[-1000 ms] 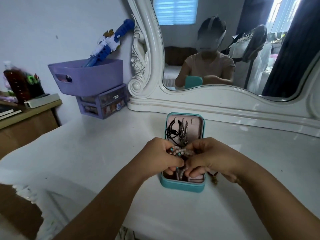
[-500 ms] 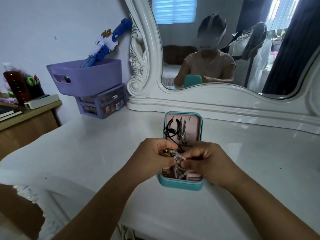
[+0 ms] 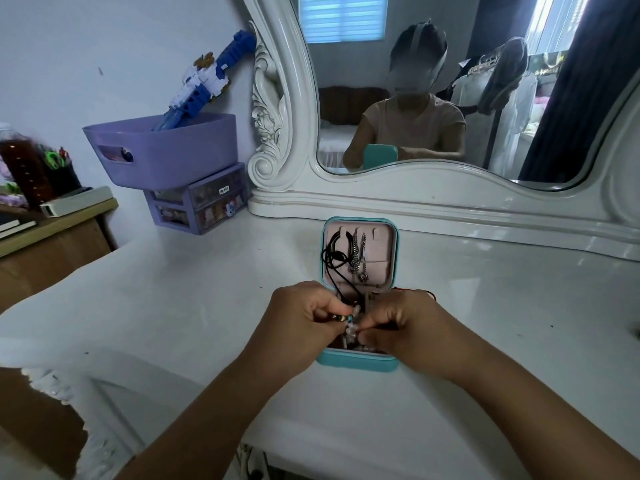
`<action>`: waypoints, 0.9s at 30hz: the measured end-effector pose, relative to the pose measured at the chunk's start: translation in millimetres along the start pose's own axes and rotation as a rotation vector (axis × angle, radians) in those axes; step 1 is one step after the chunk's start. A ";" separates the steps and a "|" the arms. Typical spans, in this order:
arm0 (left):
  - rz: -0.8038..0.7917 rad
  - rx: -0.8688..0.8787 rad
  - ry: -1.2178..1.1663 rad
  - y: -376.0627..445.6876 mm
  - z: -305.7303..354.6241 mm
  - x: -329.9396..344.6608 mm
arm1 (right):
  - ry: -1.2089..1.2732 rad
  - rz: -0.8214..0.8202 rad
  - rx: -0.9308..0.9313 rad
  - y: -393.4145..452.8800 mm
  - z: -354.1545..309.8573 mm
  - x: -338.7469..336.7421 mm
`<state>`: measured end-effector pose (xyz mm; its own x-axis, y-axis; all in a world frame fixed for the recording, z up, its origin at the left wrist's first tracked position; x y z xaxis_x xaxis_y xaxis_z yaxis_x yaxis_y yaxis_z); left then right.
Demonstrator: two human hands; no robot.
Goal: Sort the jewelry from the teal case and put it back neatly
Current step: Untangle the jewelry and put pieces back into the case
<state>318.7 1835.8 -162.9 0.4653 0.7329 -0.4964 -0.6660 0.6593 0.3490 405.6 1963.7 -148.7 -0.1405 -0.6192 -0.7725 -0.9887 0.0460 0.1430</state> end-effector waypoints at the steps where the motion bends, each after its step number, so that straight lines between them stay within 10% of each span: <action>1: -0.003 0.035 0.031 -0.6 0.2 0.4 | -0.015 -0.045 -0.017 -0.4 -0.1 -1.5; 21: -0.564 0.118 0.546 2.8 28.3 3.7 | 0.336 0.297 0.225 -21.7 30.4 -39.0; 27: -0.403 0.089 0.569 -3.2 30.0 14.2 | 0.349 0.348 0.242 -23.2 36.3 -38.1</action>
<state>344.9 1849.1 -147.2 0.2719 0.2429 -0.9312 -0.4443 0.8900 0.1025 432.1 2014.7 -145.0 -0.4762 -0.7567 -0.4480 -0.8767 0.4479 0.1754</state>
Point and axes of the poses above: each hand's wrist, its own y-axis towards the middle knuckle, its own x-axis out of the palm, z = x × y, the point moved 2 cm from there along y, towards the middle knuckle, and after that the axes turned 3 degrees about -z, right-handed, at the moved point
